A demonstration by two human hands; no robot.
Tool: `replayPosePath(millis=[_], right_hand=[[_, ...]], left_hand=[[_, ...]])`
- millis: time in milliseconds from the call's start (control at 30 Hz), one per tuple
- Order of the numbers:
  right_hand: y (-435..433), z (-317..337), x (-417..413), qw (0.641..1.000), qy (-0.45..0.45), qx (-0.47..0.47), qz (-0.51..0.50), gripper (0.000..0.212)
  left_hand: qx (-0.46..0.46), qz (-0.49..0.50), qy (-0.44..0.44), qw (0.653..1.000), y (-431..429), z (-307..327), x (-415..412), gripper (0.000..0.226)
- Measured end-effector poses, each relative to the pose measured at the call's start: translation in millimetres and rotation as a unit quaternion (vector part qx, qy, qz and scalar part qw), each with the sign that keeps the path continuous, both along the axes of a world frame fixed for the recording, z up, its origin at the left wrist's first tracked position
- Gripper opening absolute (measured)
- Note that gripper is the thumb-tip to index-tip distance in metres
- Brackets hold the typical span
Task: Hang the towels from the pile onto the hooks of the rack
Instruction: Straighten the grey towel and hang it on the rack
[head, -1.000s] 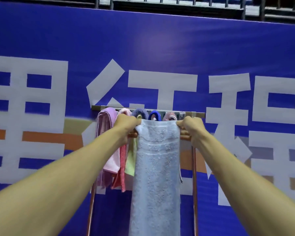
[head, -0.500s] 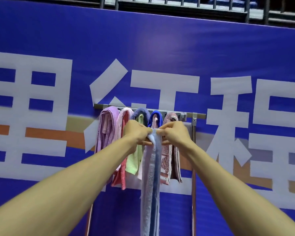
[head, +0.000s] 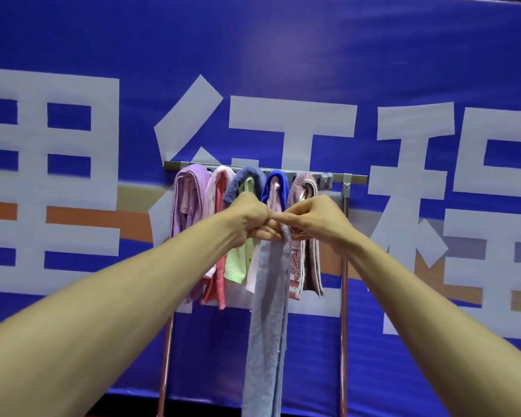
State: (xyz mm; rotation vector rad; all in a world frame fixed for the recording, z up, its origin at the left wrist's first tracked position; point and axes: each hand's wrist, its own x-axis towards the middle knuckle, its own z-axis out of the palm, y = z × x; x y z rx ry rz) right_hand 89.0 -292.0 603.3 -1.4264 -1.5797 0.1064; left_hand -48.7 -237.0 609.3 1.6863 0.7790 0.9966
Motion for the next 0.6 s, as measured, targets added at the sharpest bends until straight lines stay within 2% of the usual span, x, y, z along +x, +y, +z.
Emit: replayPosePath(millis=[67, 167, 233, 333, 400, 467, 600], right_hand=[[-1.4, -0.5, 1.9, 0.999, -0.042, 0.011, -0.03, 0.024], [-2.4, 0.0, 3.9, 0.991, -0.103, 0.034, -0.071, 0.014], [-5.5, 3.3, 6.3, 0.988, -0.135, 0.027, -0.067, 0.013], [-8.6, 6.3, 13.1, 0.996, -0.075, 0.011, -0.039, 0.014], [-8.1, 2.9, 14.6, 0.999, -0.022, 0.014, -0.024, 0.012], [-7.2, -1.0, 13.1, 1.0, -0.007, -0.001, 0.008, 0.009], [-4.7, -9.3, 15.7, 0.997, 0.06, 0.01, 0.046, 0.013]], left_hand=[[-0.003, -0.004, -0.004, 1.0, -1.6, -0.5, 3.2, 0.024], [-0.01, -0.028, -0.025, 0.999, -2.9, -3.8, 7.5, 0.028], [0.029, -0.015, -0.022, 0.999, 0.8, -8.0, 7.6, 0.025], [0.097, 0.019, -0.016, 0.995, 6.4, -16.1, 0.4, 0.017], [0.125, 0.025, 0.003, 0.992, 13.4, -22.3, -3.4, 0.024], [0.111, 0.002, 0.03, 0.993, 18.3, -28.4, -6.0, 0.041], [0.035, -0.077, 0.036, 0.996, 22.8, -38.3, -9.9, 0.031]])
